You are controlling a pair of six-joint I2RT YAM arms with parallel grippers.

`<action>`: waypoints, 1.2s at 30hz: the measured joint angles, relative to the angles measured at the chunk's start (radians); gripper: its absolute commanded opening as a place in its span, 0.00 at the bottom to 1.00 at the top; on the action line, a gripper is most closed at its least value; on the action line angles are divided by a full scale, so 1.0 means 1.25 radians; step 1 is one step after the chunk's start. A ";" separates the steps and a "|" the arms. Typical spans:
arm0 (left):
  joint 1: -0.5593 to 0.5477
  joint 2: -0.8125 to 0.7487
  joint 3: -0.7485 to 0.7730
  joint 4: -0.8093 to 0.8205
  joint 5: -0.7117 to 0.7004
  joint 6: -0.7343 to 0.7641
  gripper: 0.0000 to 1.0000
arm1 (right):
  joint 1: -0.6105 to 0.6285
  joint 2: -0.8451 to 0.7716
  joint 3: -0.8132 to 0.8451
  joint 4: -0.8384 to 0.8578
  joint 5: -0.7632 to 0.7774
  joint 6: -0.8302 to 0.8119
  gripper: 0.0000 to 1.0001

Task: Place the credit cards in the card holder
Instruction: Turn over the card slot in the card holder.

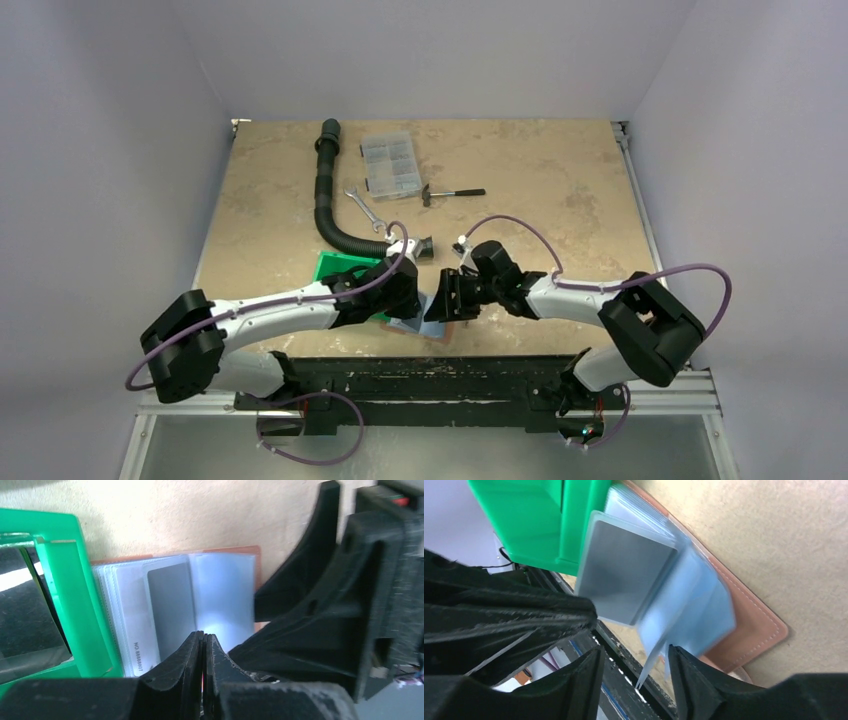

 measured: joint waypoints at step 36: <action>0.006 0.148 -0.034 0.183 -0.016 -0.025 0.00 | -0.082 -0.042 0.011 -0.219 0.221 -0.077 0.09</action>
